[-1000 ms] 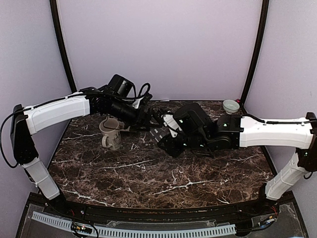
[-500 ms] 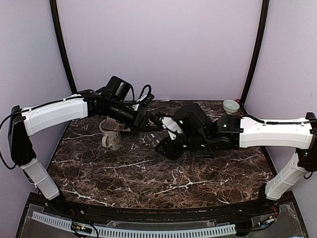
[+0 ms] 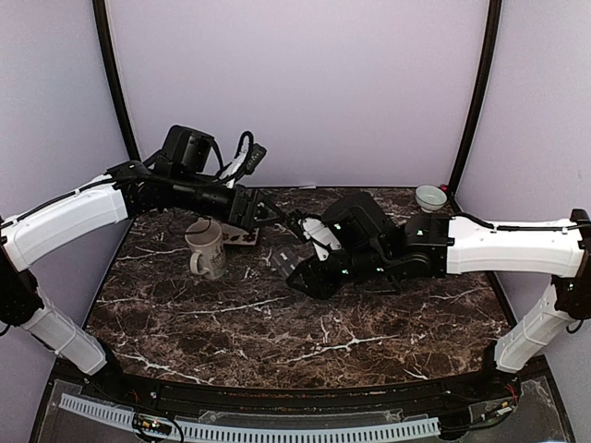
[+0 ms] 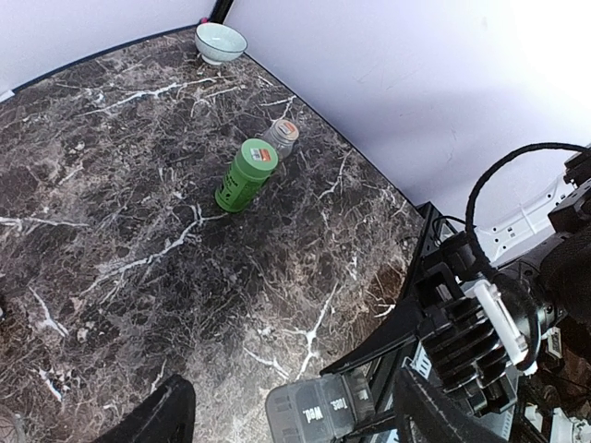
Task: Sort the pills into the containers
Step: Pass from the right arm to the left
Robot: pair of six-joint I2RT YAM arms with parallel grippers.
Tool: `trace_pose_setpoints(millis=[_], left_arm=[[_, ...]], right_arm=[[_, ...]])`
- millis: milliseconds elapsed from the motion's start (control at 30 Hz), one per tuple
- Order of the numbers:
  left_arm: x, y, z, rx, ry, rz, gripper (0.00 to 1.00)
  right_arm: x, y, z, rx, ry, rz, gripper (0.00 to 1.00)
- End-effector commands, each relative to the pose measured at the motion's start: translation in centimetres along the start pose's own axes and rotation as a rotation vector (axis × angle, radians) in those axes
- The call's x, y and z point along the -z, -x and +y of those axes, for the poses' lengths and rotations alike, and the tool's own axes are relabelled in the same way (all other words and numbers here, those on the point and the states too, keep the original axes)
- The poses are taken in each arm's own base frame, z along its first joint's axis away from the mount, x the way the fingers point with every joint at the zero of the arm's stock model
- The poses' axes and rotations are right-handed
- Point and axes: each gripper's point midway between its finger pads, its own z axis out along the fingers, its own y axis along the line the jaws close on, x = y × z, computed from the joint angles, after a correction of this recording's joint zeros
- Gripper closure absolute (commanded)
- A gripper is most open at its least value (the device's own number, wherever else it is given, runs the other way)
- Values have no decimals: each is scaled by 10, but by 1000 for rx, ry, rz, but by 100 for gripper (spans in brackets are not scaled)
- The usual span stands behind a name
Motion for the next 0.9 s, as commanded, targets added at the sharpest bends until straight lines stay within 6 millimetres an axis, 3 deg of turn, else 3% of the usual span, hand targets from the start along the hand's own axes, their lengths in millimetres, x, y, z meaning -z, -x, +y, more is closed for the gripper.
trace_pose_setpoints(millis=[0, 300, 467, 867], left_arm=[[-1, -10, 6, -20, 34, 26, 23], [-14, -35, 0, 148, -53, 118, 19], [-15, -33, -2, 254, -76, 79, 19], [-17, -33, 0, 347, -87, 37, 32]], right_arm=[[17, 24, 15, -37, 72, -66, 76], [25, 35, 7, -48, 14, -101, 76], [22, 35, 3, -64, -28, -104, 77], [16, 40, 2, -95, -47, -123, 77]])
